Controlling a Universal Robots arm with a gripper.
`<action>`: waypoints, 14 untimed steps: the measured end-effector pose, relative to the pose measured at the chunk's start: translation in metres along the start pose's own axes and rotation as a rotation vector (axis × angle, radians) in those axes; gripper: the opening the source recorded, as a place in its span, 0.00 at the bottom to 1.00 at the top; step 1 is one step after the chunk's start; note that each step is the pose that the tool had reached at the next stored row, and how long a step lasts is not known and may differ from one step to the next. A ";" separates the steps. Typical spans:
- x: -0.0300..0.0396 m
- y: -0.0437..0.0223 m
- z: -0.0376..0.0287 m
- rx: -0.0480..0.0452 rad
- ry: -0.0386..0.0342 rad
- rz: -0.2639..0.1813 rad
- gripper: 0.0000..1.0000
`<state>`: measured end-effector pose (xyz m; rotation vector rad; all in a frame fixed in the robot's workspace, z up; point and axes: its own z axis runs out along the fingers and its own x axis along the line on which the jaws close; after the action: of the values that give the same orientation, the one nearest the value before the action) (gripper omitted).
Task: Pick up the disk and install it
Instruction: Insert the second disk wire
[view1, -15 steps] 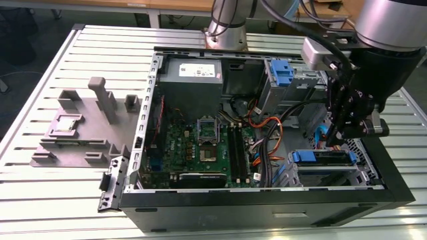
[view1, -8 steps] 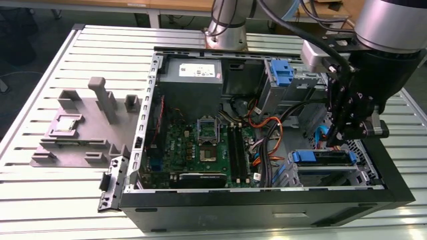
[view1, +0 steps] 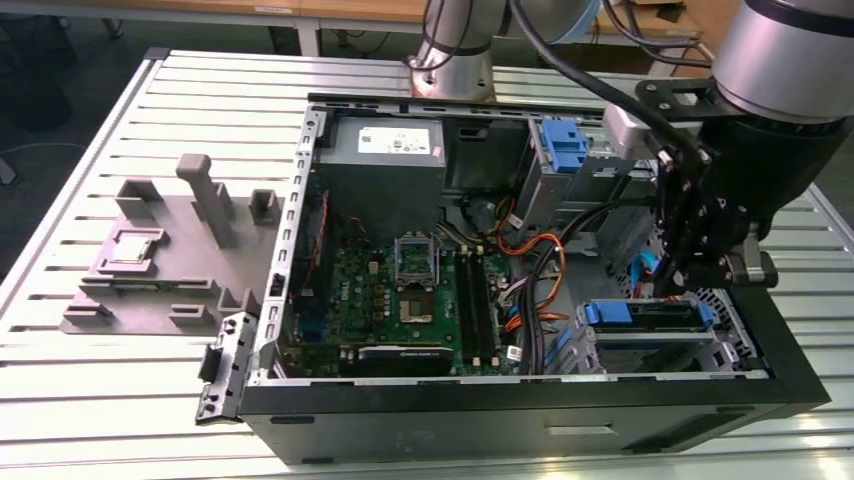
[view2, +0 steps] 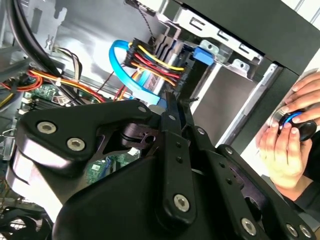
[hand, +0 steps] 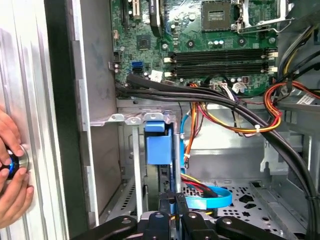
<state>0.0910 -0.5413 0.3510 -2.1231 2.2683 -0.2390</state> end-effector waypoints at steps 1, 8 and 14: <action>0.0015 0.0000 0.0004 0.0011 -0.0010 0.000 0.16; 0.0096 0.0019 0.0042 0.0114 -0.0205 0.004 0.16; 0.0101 0.0031 0.0068 0.0173 -0.0402 0.007 0.16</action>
<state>0.0881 -0.5517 0.3448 -2.0923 2.2427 -0.2130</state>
